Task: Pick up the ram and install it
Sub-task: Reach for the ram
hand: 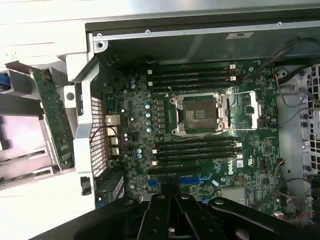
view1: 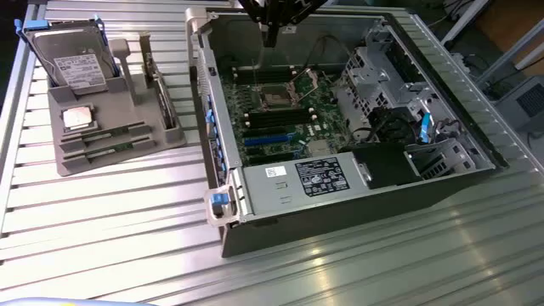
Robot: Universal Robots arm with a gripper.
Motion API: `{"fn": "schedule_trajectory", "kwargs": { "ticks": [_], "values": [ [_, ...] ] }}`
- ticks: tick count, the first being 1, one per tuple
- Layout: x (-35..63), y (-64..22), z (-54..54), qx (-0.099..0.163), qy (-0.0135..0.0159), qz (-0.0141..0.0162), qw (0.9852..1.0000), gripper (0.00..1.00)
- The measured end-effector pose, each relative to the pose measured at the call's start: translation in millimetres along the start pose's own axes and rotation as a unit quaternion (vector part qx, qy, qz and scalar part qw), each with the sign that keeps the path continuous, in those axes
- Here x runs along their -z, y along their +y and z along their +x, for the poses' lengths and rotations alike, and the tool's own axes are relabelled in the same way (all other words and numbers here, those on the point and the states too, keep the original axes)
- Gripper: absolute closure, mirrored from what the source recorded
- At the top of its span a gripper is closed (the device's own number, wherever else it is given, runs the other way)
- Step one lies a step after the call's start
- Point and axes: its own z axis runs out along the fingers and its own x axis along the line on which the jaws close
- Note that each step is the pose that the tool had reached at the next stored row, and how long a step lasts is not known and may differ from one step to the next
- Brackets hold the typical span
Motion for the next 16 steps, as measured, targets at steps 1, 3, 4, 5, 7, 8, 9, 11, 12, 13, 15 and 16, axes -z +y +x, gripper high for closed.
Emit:
{"fn": "schedule_trajectory", "kwargs": {
  "ticks": [1, 3, 4, 5, 7, 8, 9, 11, 12, 13, 15, 16],
  "values": [
    [0.1, 0.0, 0.8, 0.000, 0.0000, 0.0000, 1.0000, 0.89],
    [0.1, -0.2, 2.7, 0.000, 0.0000, 0.0000, 1.0000, 0.89],
    [0.1, -0.2, 3.3, 0.000, 0.0000, 0.0000, 1.0000, 0.89],
    [0.1, -0.3, 3.9, 0.000, 0.0000, 0.0000, 1.0000, 0.89],
    [0.2, -0.4, 5.2, 0.000, 0.0000, 0.0000, 1.0000, 0.89],
    [0.2, -0.4, 5.9, 0.000, 0.0000, 0.0000, 1.0000, 0.89],
    [0.2, -0.5, 6.6, 0.000, 0.0000, 0.0000, 1.0000, 0.89],
    [0.3, -0.6, 8.1, 0.000, 0.0000, 0.0000, 1.0000, 0.89],
    [0.3, -0.7, 9.1, 0.000, 0.0000, 0.0000, 1.0000, 0.89],
    [0.3, -0.7, 9.7, 0.000, 0.0000, 0.0000, 1.0000, 0.89],
    [0.4, -0.8, 10.7, 0.000, 0.0001, 0.0001, 1.0000, 0.89],
    [0.3, -0.8, 11.0, 0.000, 0.0000, 0.0000, 1.0000, 0.89]
  ]
}}
